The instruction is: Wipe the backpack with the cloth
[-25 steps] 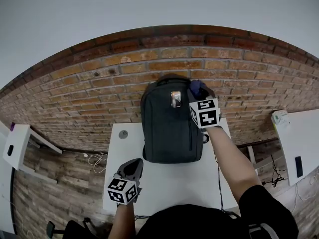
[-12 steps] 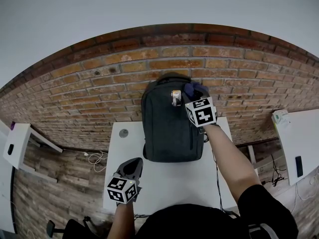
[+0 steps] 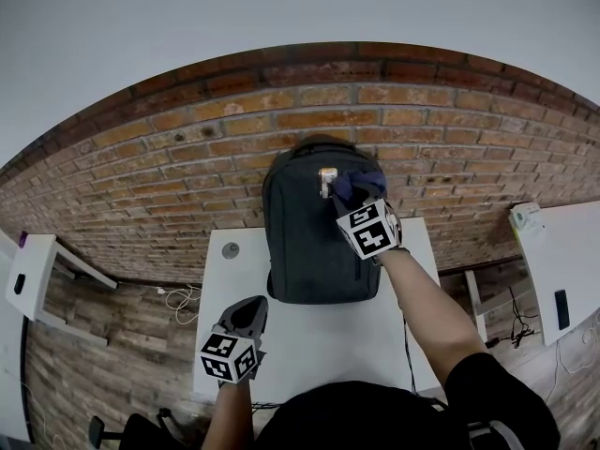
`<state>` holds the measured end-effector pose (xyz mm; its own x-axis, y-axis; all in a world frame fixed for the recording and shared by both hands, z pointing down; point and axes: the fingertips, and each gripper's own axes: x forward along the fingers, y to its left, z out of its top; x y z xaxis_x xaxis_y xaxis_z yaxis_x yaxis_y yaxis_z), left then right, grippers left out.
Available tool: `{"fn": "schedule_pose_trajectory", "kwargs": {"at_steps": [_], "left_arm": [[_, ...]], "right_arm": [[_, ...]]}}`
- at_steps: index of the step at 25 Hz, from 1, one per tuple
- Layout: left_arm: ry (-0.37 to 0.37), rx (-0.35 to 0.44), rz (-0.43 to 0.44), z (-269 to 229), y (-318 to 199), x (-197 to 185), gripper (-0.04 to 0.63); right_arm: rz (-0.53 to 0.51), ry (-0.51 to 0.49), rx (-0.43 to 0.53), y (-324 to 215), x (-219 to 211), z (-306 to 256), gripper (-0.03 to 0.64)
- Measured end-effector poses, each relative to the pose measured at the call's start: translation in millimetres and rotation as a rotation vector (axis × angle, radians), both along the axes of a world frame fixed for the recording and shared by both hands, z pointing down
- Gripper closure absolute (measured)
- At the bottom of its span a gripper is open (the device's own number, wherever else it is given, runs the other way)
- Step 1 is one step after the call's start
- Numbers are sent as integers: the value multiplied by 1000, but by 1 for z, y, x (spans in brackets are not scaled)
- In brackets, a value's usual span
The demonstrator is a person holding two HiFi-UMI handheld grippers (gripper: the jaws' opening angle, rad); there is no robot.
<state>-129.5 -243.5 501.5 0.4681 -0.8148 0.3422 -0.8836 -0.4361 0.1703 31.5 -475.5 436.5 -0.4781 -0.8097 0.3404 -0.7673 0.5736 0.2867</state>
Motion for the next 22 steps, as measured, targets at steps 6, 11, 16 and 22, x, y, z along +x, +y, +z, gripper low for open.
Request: {"fn": "schedule_pose_trajectory", "kwargs": {"at_steps": [6, 11, 16, 22], "left_arm": [[-1, -1, 6, 1, 2, 3, 604], [3, -3, 5, 3, 2, 4, 604], [5, -3, 11, 3, 2, 7, 604], [-1, 3, 13, -1, 2, 7, 604]], "right_arm": [[-29, -6, 0, 20, -3, 14, 506], [-52, -31, 22, 39, -4, 24, 506], [-65, -79, 13, 56, -2, 38, 506], [-64, -119, -29, 77, 3, 57, 506]]}}
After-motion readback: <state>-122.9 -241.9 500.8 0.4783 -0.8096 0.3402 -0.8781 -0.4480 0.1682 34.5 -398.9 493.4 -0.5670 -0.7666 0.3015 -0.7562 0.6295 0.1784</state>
